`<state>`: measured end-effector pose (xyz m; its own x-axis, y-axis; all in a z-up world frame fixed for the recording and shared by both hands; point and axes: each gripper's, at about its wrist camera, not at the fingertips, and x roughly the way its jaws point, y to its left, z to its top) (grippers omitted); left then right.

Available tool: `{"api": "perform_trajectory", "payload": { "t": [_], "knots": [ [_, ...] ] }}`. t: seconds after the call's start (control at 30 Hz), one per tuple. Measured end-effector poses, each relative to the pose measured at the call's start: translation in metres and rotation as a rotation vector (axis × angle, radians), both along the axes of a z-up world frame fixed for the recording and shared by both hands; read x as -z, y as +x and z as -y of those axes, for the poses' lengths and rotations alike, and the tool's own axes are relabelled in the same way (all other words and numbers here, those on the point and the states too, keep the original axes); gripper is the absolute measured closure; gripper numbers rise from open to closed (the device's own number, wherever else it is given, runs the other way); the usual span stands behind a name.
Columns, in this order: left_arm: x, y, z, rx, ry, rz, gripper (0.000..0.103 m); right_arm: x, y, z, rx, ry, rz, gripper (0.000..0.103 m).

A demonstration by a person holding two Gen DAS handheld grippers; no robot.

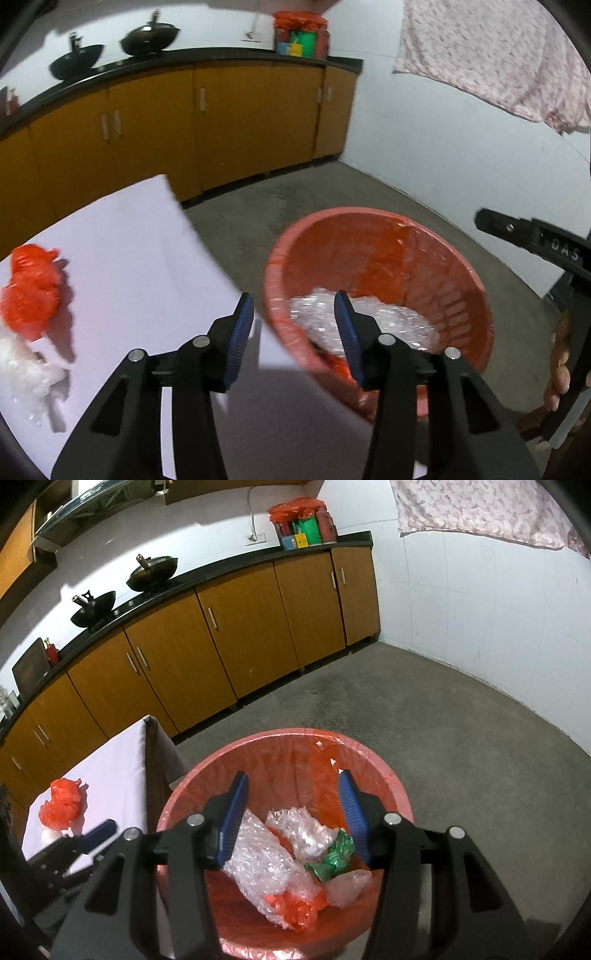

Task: Collect trash
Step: 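Grasp the white plastic bag with the left gripper while the right grasps the orange bag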

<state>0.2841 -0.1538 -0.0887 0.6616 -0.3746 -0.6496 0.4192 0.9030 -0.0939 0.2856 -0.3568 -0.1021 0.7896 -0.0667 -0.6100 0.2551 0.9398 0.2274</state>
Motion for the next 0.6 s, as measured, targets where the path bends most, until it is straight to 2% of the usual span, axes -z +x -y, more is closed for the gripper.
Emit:
{"api": "perform_trajectory", "payload": {
  "t": [0.17, 0.3, 0.47, 0.53, 0.6],
  "knots": [
    [-0.013, -0.011, -0.043, -0.106, -0.004, 0.053, 0.047, 0.000, -0.004, -0.014, -0.024, -0.008, 0.001, 0.049],
    [-0.024, -0.024, -0.084, -0.225, 0.007, 0.121, 0.032, 0.000, -0.005, -0.034, -0.066, -0.008, -0.003, 0.048],
    [-0.028, -0.041, -0.145, -0.423, 0.086, 0.213, 0.016, -0.001, -0.003, -0.070, -0.140, -0.020, -0.004, 0.046],
    [-0.024, -0.042, -0.165, -0.489, 0.118, 0.210, 0.012, -0.001, -0.001, -0.086, -0.172, -0.023, -0.006, 0.046],
    [-0.017, -0.037, -0.180, -0.527, 0.122, 0.173, 0.012, -0.002, 0.000, -0.099, -0.196, -0.025, -0.009, 0.046]
  ]
}}
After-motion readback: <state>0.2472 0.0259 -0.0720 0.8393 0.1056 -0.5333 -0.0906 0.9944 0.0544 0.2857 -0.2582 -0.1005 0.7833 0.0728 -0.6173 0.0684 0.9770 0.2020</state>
